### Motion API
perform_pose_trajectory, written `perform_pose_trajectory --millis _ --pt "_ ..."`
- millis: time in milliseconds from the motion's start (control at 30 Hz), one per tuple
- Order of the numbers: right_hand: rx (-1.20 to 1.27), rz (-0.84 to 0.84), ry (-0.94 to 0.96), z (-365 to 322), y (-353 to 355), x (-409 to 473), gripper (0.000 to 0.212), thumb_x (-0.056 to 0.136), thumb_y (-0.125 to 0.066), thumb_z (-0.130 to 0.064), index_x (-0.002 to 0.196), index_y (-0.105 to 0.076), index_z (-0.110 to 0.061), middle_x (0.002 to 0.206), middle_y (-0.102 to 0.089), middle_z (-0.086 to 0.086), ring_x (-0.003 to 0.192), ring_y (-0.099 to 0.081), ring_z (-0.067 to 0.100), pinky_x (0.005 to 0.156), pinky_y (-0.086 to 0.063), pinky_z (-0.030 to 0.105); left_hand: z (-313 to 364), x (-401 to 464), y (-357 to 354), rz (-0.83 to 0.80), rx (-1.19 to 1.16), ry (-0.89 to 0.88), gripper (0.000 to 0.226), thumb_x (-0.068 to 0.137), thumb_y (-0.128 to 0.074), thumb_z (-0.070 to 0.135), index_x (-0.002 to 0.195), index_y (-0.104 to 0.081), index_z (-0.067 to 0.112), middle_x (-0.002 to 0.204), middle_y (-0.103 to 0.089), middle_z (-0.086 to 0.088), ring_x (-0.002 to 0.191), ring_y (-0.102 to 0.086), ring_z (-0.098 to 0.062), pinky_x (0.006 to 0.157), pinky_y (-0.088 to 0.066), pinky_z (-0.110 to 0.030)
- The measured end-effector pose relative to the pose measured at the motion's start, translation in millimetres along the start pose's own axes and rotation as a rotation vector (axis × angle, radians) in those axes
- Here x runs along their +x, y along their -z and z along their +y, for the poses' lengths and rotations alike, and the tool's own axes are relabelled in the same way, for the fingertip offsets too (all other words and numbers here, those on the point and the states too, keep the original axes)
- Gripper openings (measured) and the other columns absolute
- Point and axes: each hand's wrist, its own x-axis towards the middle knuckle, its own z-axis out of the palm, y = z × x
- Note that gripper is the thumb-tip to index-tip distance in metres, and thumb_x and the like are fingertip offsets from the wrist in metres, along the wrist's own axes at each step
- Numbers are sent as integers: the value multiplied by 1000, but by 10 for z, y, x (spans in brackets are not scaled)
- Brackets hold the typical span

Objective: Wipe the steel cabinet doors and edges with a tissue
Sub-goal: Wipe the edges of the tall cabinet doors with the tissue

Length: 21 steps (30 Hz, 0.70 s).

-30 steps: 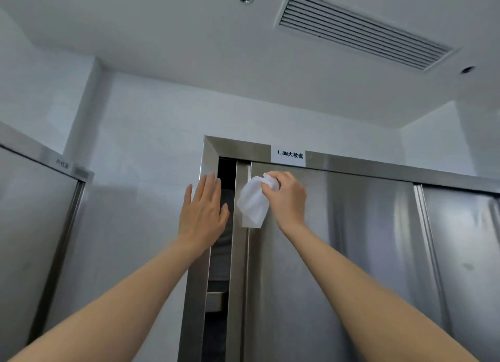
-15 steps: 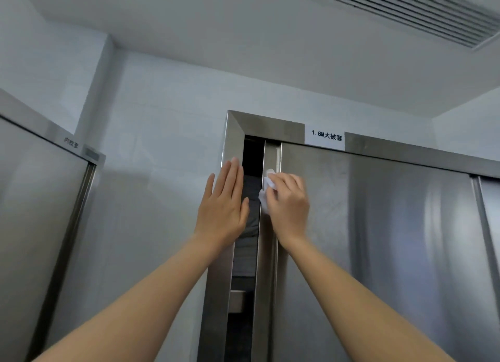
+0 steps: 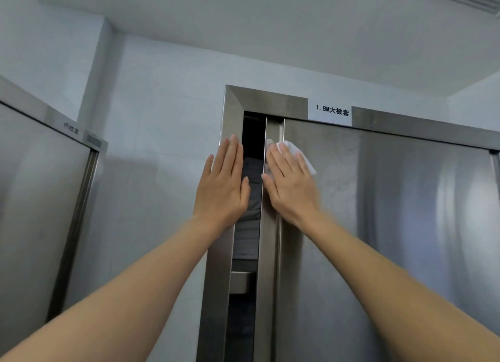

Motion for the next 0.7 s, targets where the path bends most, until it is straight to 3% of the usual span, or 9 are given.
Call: perform_pose_trajectory --millis 200,300,433,533,633,700 --pt "79 -35 -92 -215 28 -172 66 103 -16 -45 157 -19 -8 165 -13 3 153 0 13 125 1 34 -12 -11 -9 5 -2 -15 66 97 -24 31 156 -14 5 165 -10 -11 153 -5 -23 122 -18 -43" --pt "64 -75 -13 -125 8 -334 63 104 -18 -43 156 -24 -6 164 -18 5 153 -8 17 125 -7 37 -10 -15 -16 14 -3 -15 66 97 -26 29 156 -15 4 165 -11 -11 153 -6 -24 122 -18 -42" --pt "26 -98 -16 207 123 390 70 104 -11 -45 146 -42 2 154 -42 14 146 -32 28 121 -20 41 -14 -11 -19 10 -7 -20 66 96 -27 27 156 -17 3 165 -12 -11 153 -7 -25 122 -20 -42" --pt "29 -110 -34 126 105 301 73 104 -7 -48 149 -37 2 158 -34 13 150 -24 26 123 -17 42 -24 -16 -11 7 5 -28 65 96 -27 27 156 -18 2 165 -13 -12 153 -8 -26 121 -22 -43" --pt "127 -144 -23 -152 106 -394 64 105 -15 -44 156 -20 -7 165 -12 3 153 -5 16 125 -5 37 -21 -21 -13 5 2 -24 65 97 -27 28 156 -15 3 165 -11 -11 153 -6 -25 122 -20 -42" --pt "168 -159 -25 -177 103 -495 65 104 -12 -45 157 -19 -8 165 -13 2 153 -5 15 125 -5 37 -16 -24 -15 1 -7 -20 65 97 -27 28 156 -15 3 165 -11 -11 153 -6 -25 122 -20 -43"
